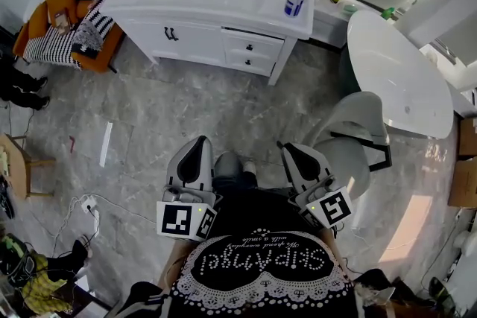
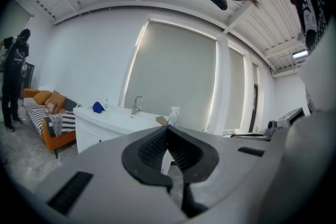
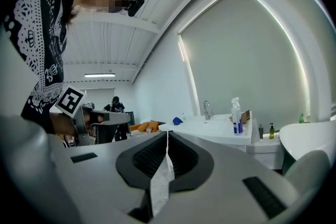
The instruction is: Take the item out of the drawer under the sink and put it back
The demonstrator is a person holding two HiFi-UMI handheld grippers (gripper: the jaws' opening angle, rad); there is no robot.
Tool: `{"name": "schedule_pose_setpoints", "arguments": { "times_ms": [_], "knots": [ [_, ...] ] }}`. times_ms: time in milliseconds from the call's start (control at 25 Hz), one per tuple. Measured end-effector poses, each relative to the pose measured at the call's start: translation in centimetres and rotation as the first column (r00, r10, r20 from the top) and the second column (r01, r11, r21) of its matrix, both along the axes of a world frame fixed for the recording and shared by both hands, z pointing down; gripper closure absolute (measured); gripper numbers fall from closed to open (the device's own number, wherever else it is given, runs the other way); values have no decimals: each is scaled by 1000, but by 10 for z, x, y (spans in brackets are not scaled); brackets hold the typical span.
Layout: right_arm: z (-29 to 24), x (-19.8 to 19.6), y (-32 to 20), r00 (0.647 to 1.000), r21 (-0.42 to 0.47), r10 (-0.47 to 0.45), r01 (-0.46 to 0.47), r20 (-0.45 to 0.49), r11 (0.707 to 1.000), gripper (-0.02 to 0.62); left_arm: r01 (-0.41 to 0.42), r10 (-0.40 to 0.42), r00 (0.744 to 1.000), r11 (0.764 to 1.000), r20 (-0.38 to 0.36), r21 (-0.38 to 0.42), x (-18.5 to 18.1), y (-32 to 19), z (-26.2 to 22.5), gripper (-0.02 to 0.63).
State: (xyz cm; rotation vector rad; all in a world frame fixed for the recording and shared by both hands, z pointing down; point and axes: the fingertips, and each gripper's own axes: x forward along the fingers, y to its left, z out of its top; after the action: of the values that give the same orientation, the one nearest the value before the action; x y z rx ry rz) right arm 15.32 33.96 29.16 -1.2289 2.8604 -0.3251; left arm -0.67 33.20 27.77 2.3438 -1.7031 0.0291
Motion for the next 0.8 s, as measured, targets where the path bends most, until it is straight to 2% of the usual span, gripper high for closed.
{"name": "schedule_pose_setpoints", "arguments": {
  "times_ms": [280, 680, 800],
  "knots": [
    [9, -7, -19, 1000, -36, 28, -28, -8, 999, 577, -23, 23, 1000, 999, -11, -24, -8, -23, 6, 603],
    [-3, -44, -93, 997, -57, 75, -75, -10, 996, 577, -62, 61, 998, 997, -10, -52, -46, -102, -2, 603],
    [0, -52, -111, 996, -31, 72, -73, -46, 997, 576, -71, 70, 997, 996, -11, -48, -57, -121, -5, 603]
  ]
}}
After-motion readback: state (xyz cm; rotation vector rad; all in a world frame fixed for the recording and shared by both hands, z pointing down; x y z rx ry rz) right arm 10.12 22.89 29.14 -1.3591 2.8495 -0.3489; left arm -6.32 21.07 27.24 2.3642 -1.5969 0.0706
